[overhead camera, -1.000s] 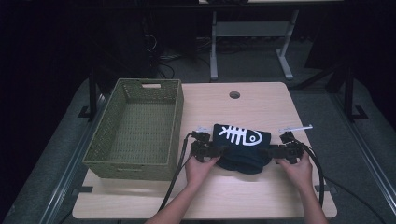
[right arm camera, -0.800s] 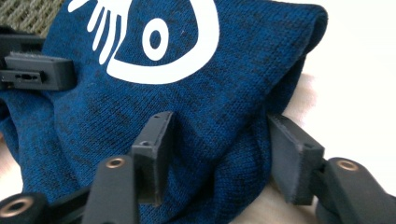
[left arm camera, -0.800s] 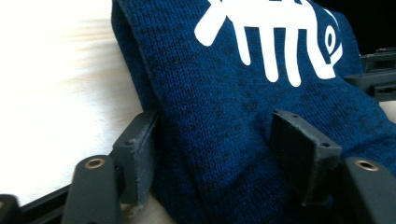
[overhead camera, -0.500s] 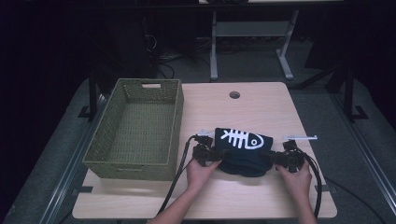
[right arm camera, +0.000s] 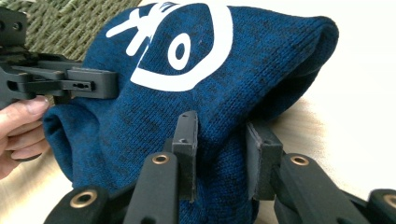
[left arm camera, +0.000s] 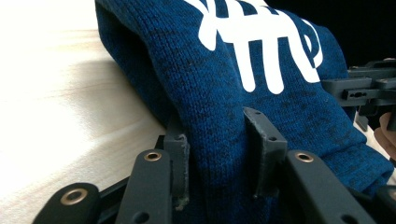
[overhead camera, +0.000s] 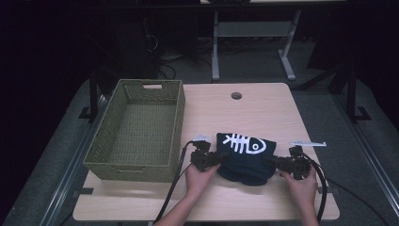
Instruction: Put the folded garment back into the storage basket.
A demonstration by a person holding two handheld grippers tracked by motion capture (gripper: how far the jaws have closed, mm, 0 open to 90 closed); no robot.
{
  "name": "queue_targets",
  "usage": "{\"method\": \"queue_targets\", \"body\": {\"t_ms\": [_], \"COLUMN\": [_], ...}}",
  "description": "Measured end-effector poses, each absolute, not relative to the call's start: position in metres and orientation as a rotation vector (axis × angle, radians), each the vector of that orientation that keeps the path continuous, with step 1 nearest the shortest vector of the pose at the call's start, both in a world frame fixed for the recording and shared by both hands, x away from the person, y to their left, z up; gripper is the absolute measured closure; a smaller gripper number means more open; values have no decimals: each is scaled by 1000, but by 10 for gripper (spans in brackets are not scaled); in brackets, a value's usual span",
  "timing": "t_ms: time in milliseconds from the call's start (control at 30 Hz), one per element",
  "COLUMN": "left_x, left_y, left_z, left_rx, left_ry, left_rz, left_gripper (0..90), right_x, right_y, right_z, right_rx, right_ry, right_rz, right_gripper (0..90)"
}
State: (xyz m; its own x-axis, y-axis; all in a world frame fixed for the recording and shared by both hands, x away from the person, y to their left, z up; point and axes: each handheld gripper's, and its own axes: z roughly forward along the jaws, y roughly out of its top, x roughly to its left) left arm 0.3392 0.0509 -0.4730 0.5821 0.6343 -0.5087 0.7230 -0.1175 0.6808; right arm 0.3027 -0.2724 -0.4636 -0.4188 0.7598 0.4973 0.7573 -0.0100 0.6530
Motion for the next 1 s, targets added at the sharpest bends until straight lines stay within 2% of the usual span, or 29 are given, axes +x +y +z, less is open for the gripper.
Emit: {"method": "queue_targets", "body": {"t_ms": [1000], "left_x": [331], "left_y": [56], "left_z": [-425], "left_rx": [1794], "left_ry": [980], "left_rz": [-113], "left_gripper": [666], "right_x": [290], "right_y": [-285], "right_z": [-423], "right_rx": [1640], "right_ry": [2212], "right_rz": [1628], "right_gripper": [696]}}
